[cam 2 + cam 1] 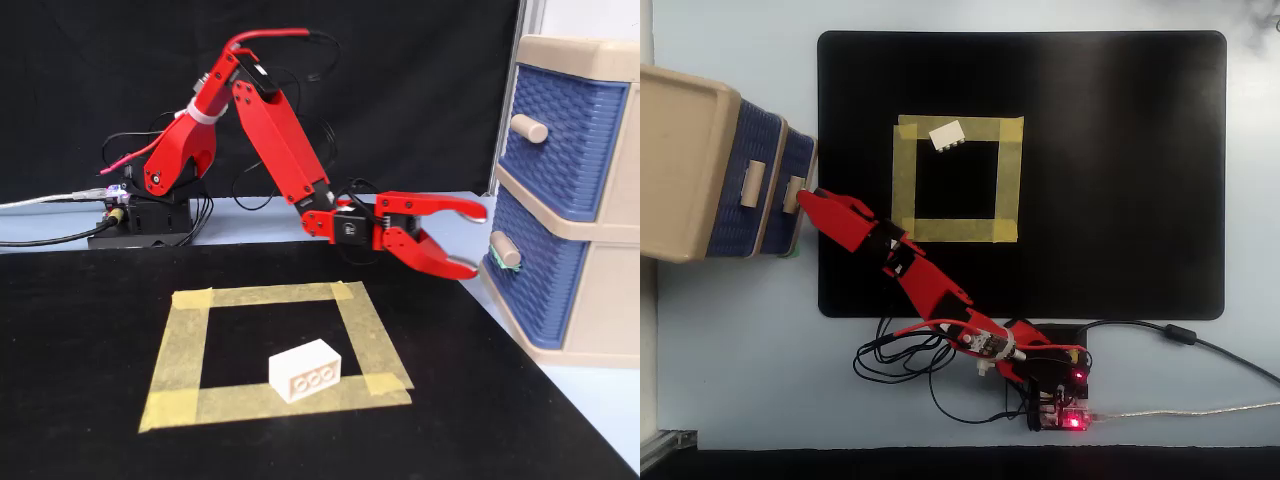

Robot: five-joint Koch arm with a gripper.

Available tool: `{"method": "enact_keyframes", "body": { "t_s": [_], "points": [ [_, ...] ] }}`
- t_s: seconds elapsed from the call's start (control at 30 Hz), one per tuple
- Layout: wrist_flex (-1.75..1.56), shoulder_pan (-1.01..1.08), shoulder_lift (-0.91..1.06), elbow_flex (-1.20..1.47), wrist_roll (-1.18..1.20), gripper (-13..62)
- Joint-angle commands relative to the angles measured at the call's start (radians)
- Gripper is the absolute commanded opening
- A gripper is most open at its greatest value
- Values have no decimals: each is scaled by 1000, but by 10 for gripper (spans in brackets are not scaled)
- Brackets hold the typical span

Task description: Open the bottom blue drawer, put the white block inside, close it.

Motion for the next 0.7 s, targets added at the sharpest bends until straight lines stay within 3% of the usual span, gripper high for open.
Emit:
{"method": "enact_keyframes", "body": {
  "t_s": [0.0, 0.6, 0.67],
  "points": [
    [-57, -28, -9, -48, -6, 333],
    [64, -80, -91, -181, 17, 306],
    [92, -78, -95, -181, 21, 251]
  ]
}}
